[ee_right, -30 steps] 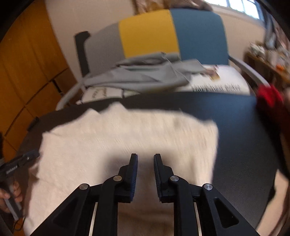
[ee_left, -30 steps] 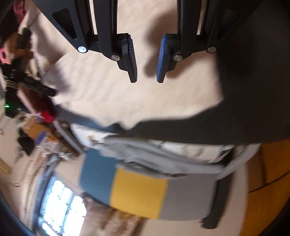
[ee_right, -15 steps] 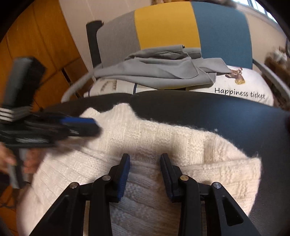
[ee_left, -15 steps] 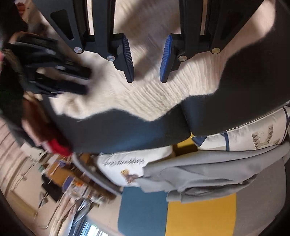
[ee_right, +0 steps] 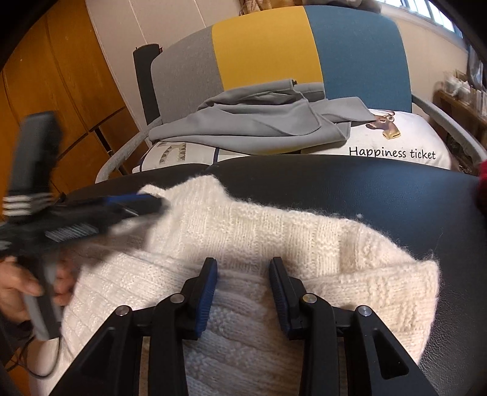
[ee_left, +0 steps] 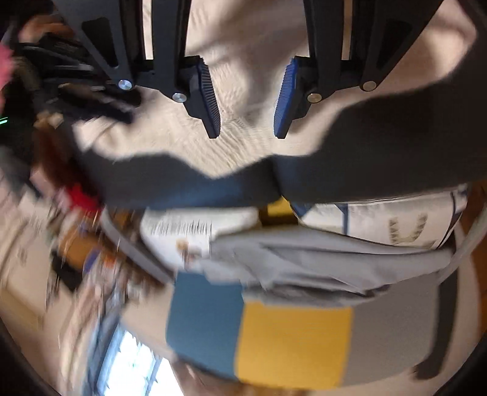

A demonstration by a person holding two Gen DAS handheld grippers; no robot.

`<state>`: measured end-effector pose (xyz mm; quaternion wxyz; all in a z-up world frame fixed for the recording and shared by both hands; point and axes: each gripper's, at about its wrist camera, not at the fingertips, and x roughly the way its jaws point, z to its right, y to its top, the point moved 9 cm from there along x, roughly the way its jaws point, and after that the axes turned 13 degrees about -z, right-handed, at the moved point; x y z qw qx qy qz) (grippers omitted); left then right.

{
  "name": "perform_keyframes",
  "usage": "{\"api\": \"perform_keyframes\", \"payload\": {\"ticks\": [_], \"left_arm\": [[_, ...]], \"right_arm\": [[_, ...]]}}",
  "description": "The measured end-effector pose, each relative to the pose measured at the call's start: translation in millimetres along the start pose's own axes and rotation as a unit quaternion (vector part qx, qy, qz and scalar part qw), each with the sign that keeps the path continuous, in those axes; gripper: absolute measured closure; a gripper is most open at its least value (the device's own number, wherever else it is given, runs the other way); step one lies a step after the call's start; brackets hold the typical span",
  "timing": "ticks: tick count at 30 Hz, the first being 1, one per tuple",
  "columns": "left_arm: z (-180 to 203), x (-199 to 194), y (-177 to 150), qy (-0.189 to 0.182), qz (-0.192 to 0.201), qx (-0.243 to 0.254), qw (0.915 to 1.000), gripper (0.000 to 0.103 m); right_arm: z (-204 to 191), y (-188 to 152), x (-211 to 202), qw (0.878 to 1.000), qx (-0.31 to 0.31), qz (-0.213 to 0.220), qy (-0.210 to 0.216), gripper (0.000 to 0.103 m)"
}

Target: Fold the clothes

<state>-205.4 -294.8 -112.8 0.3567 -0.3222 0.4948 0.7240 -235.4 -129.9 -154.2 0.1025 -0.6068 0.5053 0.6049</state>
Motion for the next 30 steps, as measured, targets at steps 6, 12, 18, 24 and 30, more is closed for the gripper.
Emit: {"api": "perform_keyframes", "payload": {"ticks": [6,12,18,24,30], "left_arm": [[-76,-22,-33,0.051,-0.01,-0.062,0.9967,0.068],[-104,-11,-49,0.093,0.002,-0.065,0.9936,0.068],[-97,-26,-54,0.135,-0.001,-0.058,0.9892,0.068],[-69,-89,-104,0.141,0.042,-0.042,0.9882,0.068],[-44,-125,-197,0.131,0.029,-0.043,0.9901,0.068]], "right_arm": [[0,1,1,1.0,-0.001,0.001,-0.006,0.067],[-1,1,2,1.0,-0.004,0.001,-0.015,0.067],[-1,2,2,1.0,-0.005,-0.001,-0.022,0.066],[0,-36,-30,0.999,0.015,-0.02,-0.033,0.061],[3,-129,-86,0.999,0.038,-0.032,-0.018,0.053]]}}
